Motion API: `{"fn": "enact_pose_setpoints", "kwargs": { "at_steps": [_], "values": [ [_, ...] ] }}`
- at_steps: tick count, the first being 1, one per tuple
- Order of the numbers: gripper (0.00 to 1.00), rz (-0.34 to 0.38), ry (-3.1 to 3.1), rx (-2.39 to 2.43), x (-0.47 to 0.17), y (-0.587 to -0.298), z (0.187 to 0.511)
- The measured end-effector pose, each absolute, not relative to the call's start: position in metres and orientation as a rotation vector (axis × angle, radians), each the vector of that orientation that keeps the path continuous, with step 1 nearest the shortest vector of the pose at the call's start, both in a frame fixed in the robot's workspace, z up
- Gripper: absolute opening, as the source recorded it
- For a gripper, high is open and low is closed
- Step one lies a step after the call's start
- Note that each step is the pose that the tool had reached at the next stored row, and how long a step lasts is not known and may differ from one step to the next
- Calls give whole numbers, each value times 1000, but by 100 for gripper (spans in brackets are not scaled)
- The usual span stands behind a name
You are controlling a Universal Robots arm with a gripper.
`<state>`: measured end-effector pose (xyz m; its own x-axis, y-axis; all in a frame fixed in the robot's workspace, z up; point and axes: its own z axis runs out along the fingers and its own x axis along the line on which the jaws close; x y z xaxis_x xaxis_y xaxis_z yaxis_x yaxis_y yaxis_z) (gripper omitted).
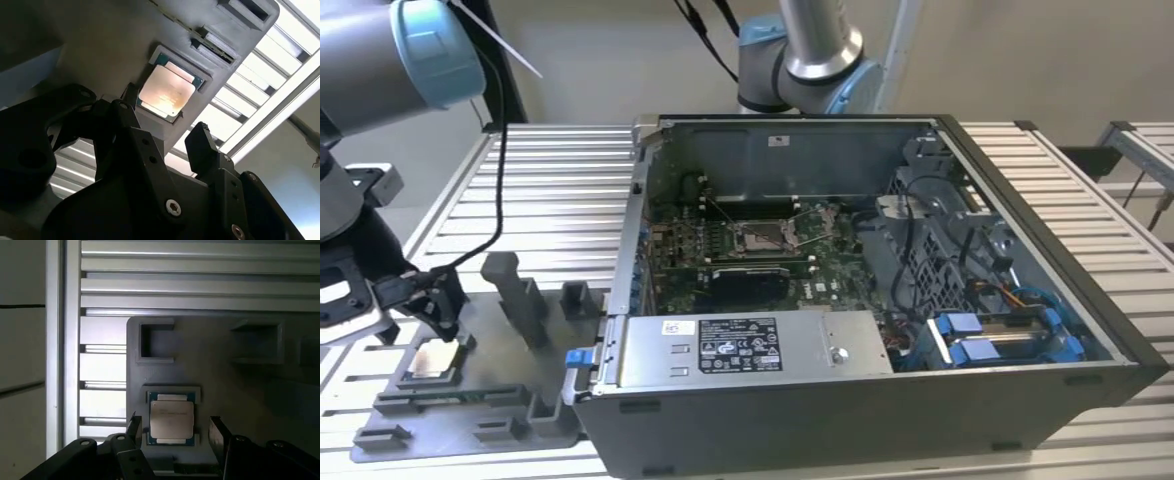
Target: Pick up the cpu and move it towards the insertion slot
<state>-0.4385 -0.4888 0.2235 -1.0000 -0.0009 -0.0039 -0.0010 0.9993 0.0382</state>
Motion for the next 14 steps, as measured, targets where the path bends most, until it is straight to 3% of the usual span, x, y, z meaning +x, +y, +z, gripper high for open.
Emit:
{"fn": "enact_pose_setpoints", "kwargs": {
  "at_steps": [14],
  "values": [
    [100,60,3137,-2,-440,-490,207]
  ]
}}
